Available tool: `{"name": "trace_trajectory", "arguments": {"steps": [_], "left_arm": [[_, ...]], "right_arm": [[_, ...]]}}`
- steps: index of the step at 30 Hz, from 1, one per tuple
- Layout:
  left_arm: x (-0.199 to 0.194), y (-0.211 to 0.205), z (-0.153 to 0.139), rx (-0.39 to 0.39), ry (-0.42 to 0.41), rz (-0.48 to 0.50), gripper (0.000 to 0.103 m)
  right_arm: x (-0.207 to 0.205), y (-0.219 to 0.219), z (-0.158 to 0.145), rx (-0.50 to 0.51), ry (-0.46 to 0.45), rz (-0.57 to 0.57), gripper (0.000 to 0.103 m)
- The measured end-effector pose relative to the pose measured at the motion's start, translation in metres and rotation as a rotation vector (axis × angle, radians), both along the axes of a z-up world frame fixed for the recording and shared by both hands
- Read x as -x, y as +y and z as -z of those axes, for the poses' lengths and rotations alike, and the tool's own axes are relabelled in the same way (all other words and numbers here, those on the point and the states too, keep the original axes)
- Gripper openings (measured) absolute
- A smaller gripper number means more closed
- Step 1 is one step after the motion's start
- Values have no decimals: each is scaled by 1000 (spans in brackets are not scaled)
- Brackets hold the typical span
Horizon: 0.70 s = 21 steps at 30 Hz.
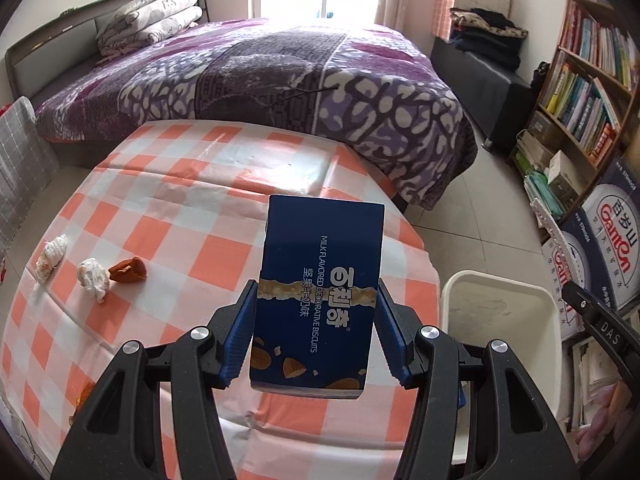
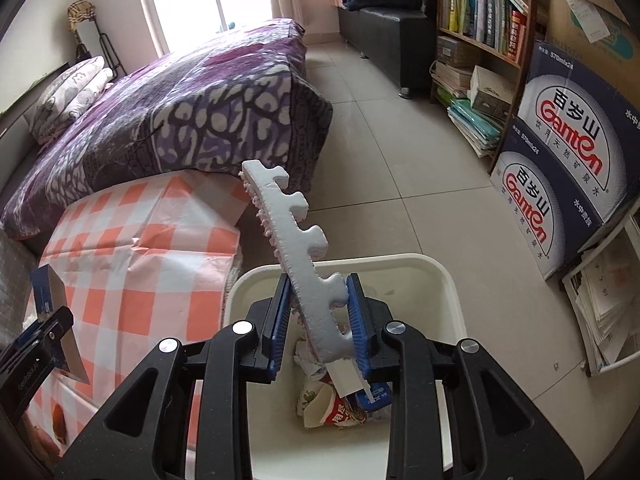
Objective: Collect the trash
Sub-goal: 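Carry the biscuit box and foam strip over the white bin and release both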
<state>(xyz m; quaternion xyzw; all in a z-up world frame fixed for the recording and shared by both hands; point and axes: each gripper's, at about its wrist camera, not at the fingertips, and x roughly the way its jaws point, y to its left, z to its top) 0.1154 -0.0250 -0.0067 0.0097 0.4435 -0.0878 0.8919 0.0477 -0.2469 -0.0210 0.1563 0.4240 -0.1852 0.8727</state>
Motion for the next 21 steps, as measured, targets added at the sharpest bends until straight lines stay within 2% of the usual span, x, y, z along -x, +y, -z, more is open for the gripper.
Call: {"name": "trace_trajectory", "arguments": {"steps": [2,4,5,13,17,21], "left_arm": [[2,-12,2,11,7,27,55],[3,-22,3,34,21,56,55],[4,-28,4,41,27,69,55],[16,-73,12,39,41,169,55],[21,-91,15,34,50,213,55],[27,-106,17,54,67,252,55]], "right_arm": [[5,-12,0,-6,3,36,31],[11,-23,0,-5,2,72,48],[13,-28,-1,-1,0,86,51],[31,-60,-1,-13,-13,163,66],[36,-71,-1,-22,-16,184,70],[41,-80,-2,-36,-28,215,87]]}}
